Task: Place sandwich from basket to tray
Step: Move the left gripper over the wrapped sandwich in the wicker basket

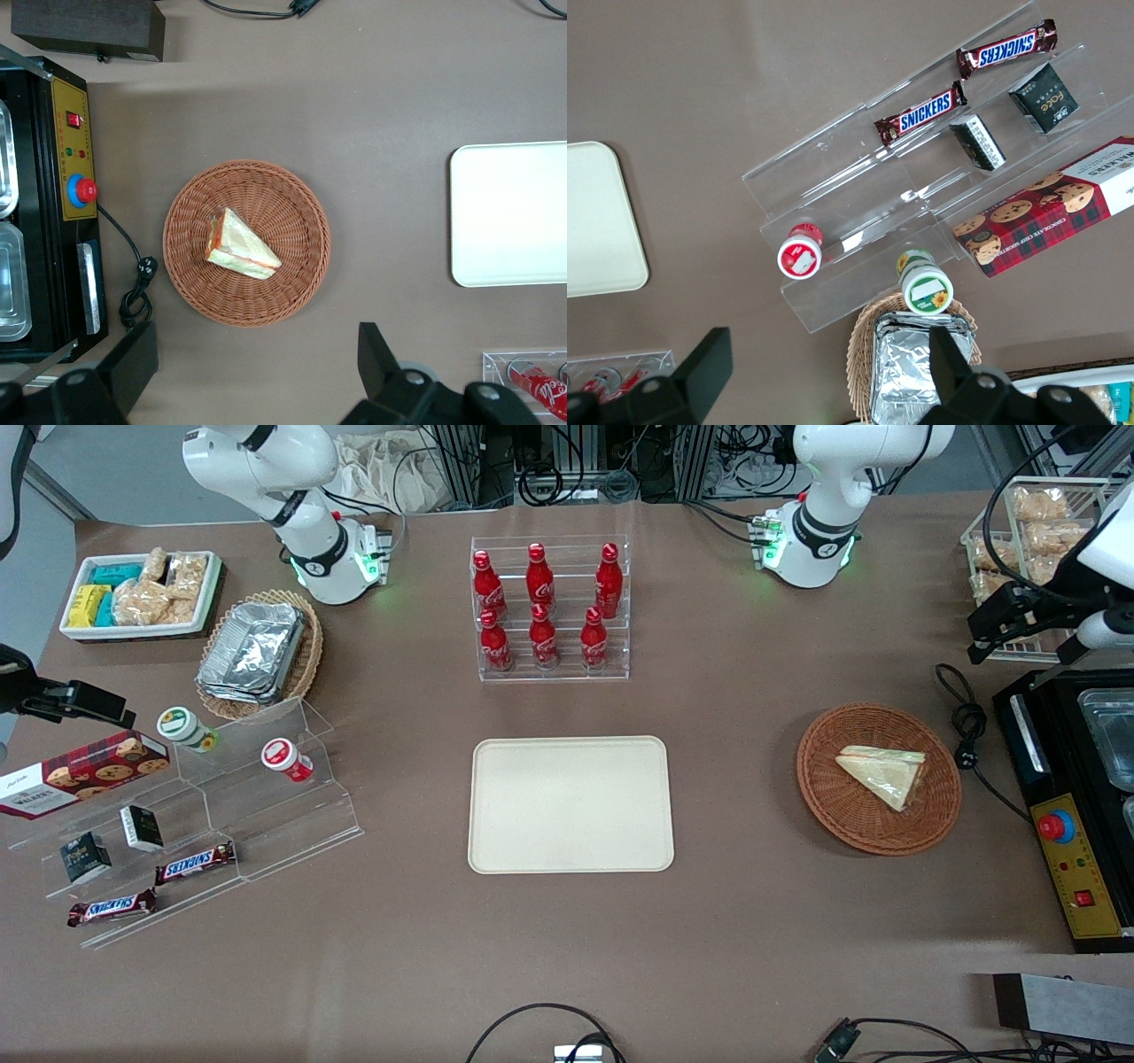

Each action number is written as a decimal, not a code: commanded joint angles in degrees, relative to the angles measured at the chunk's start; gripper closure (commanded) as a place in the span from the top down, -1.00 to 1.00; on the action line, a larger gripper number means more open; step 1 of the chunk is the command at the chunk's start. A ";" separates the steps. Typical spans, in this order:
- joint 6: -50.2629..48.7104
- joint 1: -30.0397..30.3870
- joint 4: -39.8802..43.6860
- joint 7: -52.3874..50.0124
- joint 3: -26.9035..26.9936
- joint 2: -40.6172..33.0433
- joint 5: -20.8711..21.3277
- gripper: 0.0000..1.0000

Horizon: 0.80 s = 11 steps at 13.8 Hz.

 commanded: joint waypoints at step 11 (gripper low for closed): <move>9.99 0.25 -9.63 -22.02 0.48 8.30 -0.29 1.00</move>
